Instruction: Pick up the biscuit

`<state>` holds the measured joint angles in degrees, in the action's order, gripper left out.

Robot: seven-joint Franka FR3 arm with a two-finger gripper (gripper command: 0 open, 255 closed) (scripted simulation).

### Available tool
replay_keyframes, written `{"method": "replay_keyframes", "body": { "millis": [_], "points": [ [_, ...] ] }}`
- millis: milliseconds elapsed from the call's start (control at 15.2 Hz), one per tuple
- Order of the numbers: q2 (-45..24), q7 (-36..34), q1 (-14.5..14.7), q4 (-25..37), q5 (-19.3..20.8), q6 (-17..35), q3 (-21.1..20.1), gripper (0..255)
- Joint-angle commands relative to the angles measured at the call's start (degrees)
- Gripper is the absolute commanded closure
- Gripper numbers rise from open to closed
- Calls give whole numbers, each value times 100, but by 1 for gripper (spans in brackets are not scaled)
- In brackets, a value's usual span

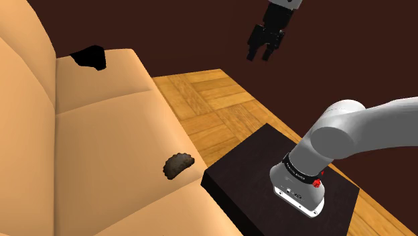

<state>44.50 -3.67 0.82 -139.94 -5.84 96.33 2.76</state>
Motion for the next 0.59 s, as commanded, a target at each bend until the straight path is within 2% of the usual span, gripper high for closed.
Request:
{"method": "replay_keyframes", "body": {
  "millis": [0, 528],
  "points": [
    [0, 0, 0, 0, 0, 0, 0, 0],
    [-1086, 667, 561, -461, 42, 1295, -389, 0]
  ]
}}
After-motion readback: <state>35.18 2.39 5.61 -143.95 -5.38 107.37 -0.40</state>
